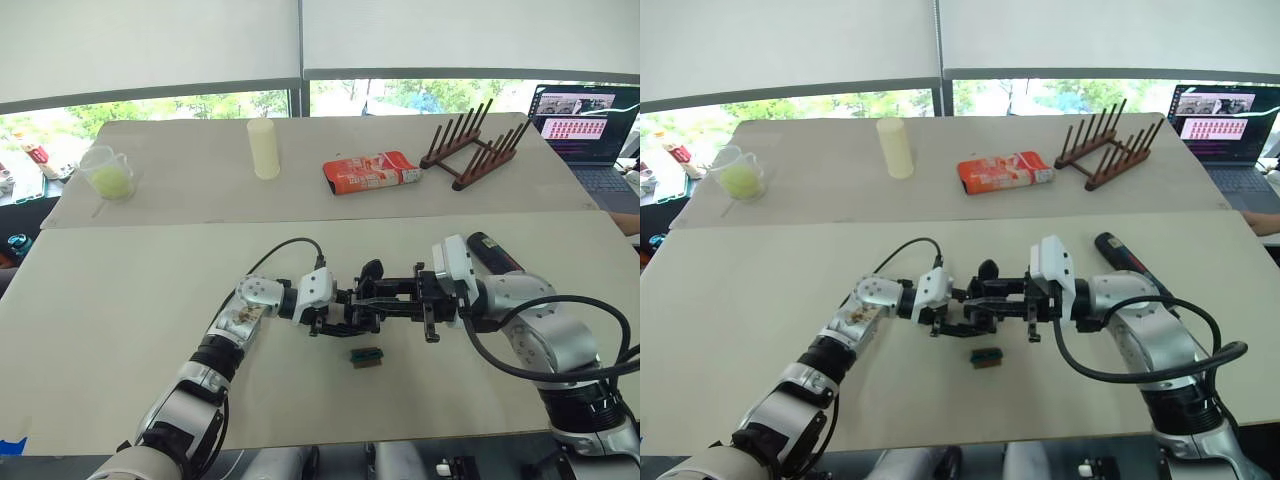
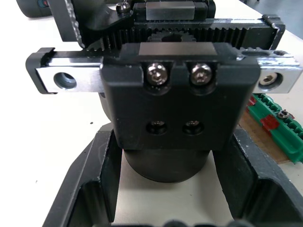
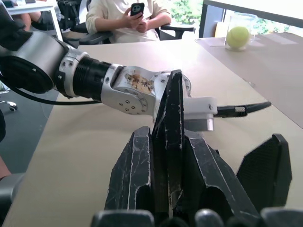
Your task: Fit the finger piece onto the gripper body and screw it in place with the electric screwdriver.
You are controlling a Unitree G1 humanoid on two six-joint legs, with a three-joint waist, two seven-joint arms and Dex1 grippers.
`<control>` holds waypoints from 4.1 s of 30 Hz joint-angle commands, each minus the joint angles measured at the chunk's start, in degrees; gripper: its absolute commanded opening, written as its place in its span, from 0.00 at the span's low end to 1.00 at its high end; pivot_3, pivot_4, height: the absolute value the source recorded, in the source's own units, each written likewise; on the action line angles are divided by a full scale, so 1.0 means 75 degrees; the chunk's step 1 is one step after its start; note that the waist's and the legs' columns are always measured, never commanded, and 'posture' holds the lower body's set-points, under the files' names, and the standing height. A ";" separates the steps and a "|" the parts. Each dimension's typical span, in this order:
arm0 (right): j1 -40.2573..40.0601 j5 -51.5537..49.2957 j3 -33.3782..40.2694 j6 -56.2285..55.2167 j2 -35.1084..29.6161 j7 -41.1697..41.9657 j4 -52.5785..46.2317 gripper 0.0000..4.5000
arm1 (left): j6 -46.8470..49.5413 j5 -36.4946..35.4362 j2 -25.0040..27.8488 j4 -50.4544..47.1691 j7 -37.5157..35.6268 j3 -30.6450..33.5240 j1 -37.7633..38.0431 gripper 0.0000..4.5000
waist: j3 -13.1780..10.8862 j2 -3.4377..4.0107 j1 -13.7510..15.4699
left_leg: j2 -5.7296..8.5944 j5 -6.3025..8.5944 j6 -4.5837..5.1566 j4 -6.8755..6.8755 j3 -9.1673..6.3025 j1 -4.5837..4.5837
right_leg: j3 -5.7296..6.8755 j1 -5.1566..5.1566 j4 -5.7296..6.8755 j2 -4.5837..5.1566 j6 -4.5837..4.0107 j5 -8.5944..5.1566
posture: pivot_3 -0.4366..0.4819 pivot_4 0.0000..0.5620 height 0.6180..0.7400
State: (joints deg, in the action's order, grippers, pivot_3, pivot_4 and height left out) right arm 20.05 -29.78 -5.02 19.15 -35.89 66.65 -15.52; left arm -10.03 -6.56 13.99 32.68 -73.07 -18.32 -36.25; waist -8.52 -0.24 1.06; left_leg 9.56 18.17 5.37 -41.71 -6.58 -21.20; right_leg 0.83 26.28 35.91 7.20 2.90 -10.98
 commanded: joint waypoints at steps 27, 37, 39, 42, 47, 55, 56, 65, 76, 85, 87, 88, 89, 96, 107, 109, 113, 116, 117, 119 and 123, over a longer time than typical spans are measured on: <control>0.0090 0.0431 -0.0366 -0.0537 0.0066 0.0752 0.1153 0.08 | 0.0160 0.0068 0.0084 -0.0367 0.0341 0.0080 0.0111 0.51 | 0.0001 0.0001 -0.0020 | -0.0002 0.0000 0.0000 -0.0002 0.0000 0.0008 | -0.0003 -0.0004 0.0002 -0.0003 0.0000 0.0000 | 0.48 0.27 1.00; 0.0262 0.0730 -0.0859 -0.0615 -0.0033 0.1256 0.1797 0.08 | 0.0188 0.0088 0.0155 -0.0528 0.0362 0.0057 0.0212 0.51 | 0.0010 0.0000 -0.0038 | -0.0006 0.0000 -0.0001 -0.0001 -0.0001 0.0012 | -0.0003 -0.0008 0.0001 -0.0006 0.0000 0.0000 | 0.48 0.27 1.00; 0.0098 0.0784 -0.0786 -0.0526 -0.0071 0.0965 0.1639 0.08 | 0.0262 0.0066 0.0169 -0.0650 0.0360 0.0041 0.0286 0.51 | 0.0013 0.0001 -0.0041 | -0.0007 0.0000 -0.0001 -0.0001 -0.0001 0.0013 | -0.0004 -0.0008 0.0001 -0.0007 0.0000 0.0000 | 0.48 0.27 1.00; -0.0093 0.0772 -0.0679 -0.0278 -0.0113 0.0530 0.1404 0.08 | 0.0361 0.0043 0.0205 -0.0782 0.0374 0.0037 0.0370 0.51 | 0.0021 0.0001 -0.0048 | -0.0009 0.0001 -0.0001 0.0001 -0.0001 0.0014 | -0.0005 -0.0007 0.0002 -0.0011 0.0000 0.0000 | 0.48 0.27 1.00; -0.0137 0.0633 -0.0893 -0.0190 -0.0448 0.1029 0.1310 0.08 | 0.0476 0.0006 0.0277 -0.0902 0.0397 0.0060 0.0455 0.51 | 0.0027 0.0002 -0.0049 | -0.0011 0.0002 -0.0003 0.0007 -0.0001 0.0018 | -0.0009 -0.0007 -0.0001 -0.0018 0.0000 0.0000 | 0.48 0.27 1.00; 0.0328 0.0937 -0.1397 0.0004 -0.0264 0.1114 0.1914 0.08 | 0.0744 -0.0119 0.0290 -0.1205 0.0378 0.0020 0.0539 0.51 | 0.0060 -0.0008 -0.0054 | -0.0019 0.0003 -0.0006 0.0013 -0.0004 0.0021 | -0.0008 -0.0009 -0.0005 -0.0017 0.0000 0.0000 | 0.48 0.27 1.00; 0.0229 0.0995 -0.1348 -0.0017 -0.0304 0.0977 0.1789 0.08 | 0.0783 -0.0129 0.0291 -0.1249 0.0399 0.0021 0.0554 0.51 | 0.0070 -0.0009 -0.0053 | -0.0021 0.0005 -0.0009 0.0013 -0.0004 0.0022 | -0.0009 -0.0010 -0.0004 -0.0017 -0.0001 0.0000 | 0.48 0.27 1.00; -0.0094 0.0863 -0.1311 0.0775 -0.0685 0.0224 0.1115 0.08 | 0.1131 -0.0192 0.0063 -0.1341 0.0725 0.0076 0.0544 0.51 | 0.0158 -0.0008 -0.0025 | -0.0023 0.0008 -0.0014 0.0042 -0.0003 0.0050 | -0.0010 -0.0020 -0.0013 -0.0028 -0.0001 0.0000 | 0.48 0.27 1.00; 0.0449 0.1409 -0.1714 0.0822 -0.0491 0.0057 0.1752 0.08 | 0.1083 -0.0169 -0.0001 -0.1162 0.0724 0.0101 0.0414 0.51 | 0.0196 -0.0009 -0.0030 | -0.0026 0.0009 -0.0013 0.0090 -0.0002 0.0133 | -0.0025 -0.0097 -0.0037 -0.0021 -0.0001 -0.0001 | 0.48 0.27 1.00; -0.0221 0.1061 -0.1208 0.1598 -0.0754 -0.0892 0.0619 0.08 | 0.1059 -0.0108 -0.0088 -0.1004 0.0775 0.0137 0.0348 0.51 | 0.0241 -0.0003 -0.0025 | -0.0041 0.0011 -0.0014 0.0122 -0.0007 0.0183 | -0.0026 -0.0152 -0.0092 -0.0052 -0.0002 -0.0001 | 0.48 0.27 1.00; -0.0092 0.1061 -0.1396 0.1576 -0.0828 -0.0501 0.0723 0.08 | 0.1052 -0.0100 -0.0091 -0.0996 0.0772 0.0147 0.0344 0.51 | 0.0241 -0.0003 -0.0011 | -0.0041 0.0011 -0.0013 0.0123 -0.0008 0.0183 | -0.0025 -0.0153 -0.0099 -0.0056 -0.0002 -0.0001 | 0.48 0.27 1.00; -0.0018 0.1041 -0.1515 0.1511 -0.0865 -0.0214 0.0823 0.08 | 0.1050 -0.0099 -0.0087 -0.1001 0.0768 0.0151 0.0345 0.51 | 0.0241 -0.0003 -0.0008 | -0.0041 0.0012 -0.0012 0.0124 -0.0008 0.0183 | -0.0025 -0.0154 -0.0103 -0.0056 -0.0002 0.0000 | 0.48 0.27 1.00; 0.0069 0.0996 -0.1640 0.1458 -0.0895 0.0111 0.0966 0.08 | 0.1052 -0.0104 -0.0080 -0.1013 0.0756 0.0155 0.0350 0.51 | 0.0241 -0.0003 -0.0004 | -0.0041 0.0012 -0.0012 0.0124 -0.0008 0.0183 | -0.0026 -0.0155 -0.0107 -0.0056 -0.0001 0.0000 | 0.48 0.27 1.00; 0.0408 0.1542 -0.2092 0.0824 -0.0834 0.0897 0.2022 0.08 | 0.1043 -0.0095 -0.0053 -0.1082 0.0720 0.0135 0.0418 0.51 | 0.0242 -0.0004 0.0052 | -0.0041 0.0016 -0.0005 0.0124 -0.0010 0.0182 | -0.0025 -0.0161 -0.0115 -0.0055 -0.0001 0.0000 | 0.48 0.27 1.00; -0.0042 0.1302 -0.1614 0.1678 -0.0758 -0.0624 0.0938 0.08 | 0.1100 -0.0124 -0.0075 -0.1076 0.0766 0.0142 0.0461 0.51 | 0.0291 -0.0008 0.0044 | -0.0054 0.0021 -0.0013 0.0132 -0.0010 0.0200 | -0.0039 -0.0168 -0.0112 -0.0073 -0.0003 0.0000 | 0.48 0.27 1.00; -0.0006 0.1270 -0.1629 0.1667 -0.0742 -0.0590 0.0888 0.08 | 0.1082 -0.0122 -0.0077 -0.1050 0.0745 0.0138 0.0440 0.51 | 0.0292 -0.0008 0.0043 | -0.0054 0.0021 -0.0013 0.0134 -0.0010 0.0200 | -0.0040 -0.0167 -0.0113 -0.0074 -0.0003 0.0000 | 0.48 0.27 1.00; 0.0171 0.1304 -0.1721 0.1703 -0.0718 -0.0498 0.1038 0.08 | 0.1081 -0.0119 -0.0091 -0.1022 0.0719 0.0141 0.0378 0.51 | 0.0292 -0.0008 0.0038 | -0.0054 0.0020 -0.0012 0.0137 -0.0010 0.0199 | -0.0039 -0.0166 -0.0115 -0.0074 -0.0003 0.0000 | 0.48 0.27 1.00; 0.0225 0.1414 -0.1759 0.1490 -0.0740 -0.0411 0.1196 0.08 | 0.1058 -0.0113 -0.0091 -0.1008 0.0706 0.0147 0.0340 0.51 | 0.0292 -0.0008 0.0038 | -0.0054 0.0020 -0.0013 0.0137 -0.0010 0.0199 | -0.0038 -0.0166 -0.0116 -0.0074 -0.0003 0.0000 | 0.48 0.27 1.00; 0.0223 0.1453 -0.1768 0.1434 -0.0760 -0.0404 0.1221 0.08 | 0.1049 -0.0109 -0.0089 -0.0999 0.0707 0.0150 0.0332 0.51 | 0.0292 -0.0008 0.0038 | -0.0054 0.0021 -0.0013 0.0137 -0.0010 0.0199 | -0.0039 -0.0166 -0.0116 -0.0074 -0.0003 0.0000 | 0.48 0.27 1.00; 0.0187 0.1474 -0.1752 0.1334 -0.0798 -0.0384 0.1178 0.08 | 0.1039 -0.0084 -0.0078 -0.0981 0.0741 0.0161 0.0317 0.51 | 0.0292 -0.0009 0.0038 | -0.0054 0.0021 -0.0013 0.0137 -0.0010 0.0200 | -0.0039 -0.0166 -0.0117 -0.0074 -0.0003 0.0000 | 0.48 0.27 1.00; 0.0110 0.1418 -0.1537 0.0891 -0.0747 -0.0408 0.0958 0.08 | 0.1086 -0.0043 -0.0040 -0.0965 0.0807 0.0175 0.0325 0.51 | 0.0291 -0.0009 0.0039 | -0.0054 0.0021 -0.0013 0.0138 -0.0010 0.0199 | -0.0040 -0.0166 -0.0117 -0.0075 -0.0003 0.0000 | 0.48 0.27 1.00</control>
State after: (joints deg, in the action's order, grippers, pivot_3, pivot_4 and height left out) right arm 23.43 -25.57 -13.45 25.11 -40.43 65.75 -12.83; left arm -1.20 -5.54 14.05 26.52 -67.65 -18.96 -31.96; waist -6.34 -0.30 1.35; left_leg 9.15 18.33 5.27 -40.68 -6.65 -19.71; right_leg 0.54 25.03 35.03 6.64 2.88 -10.99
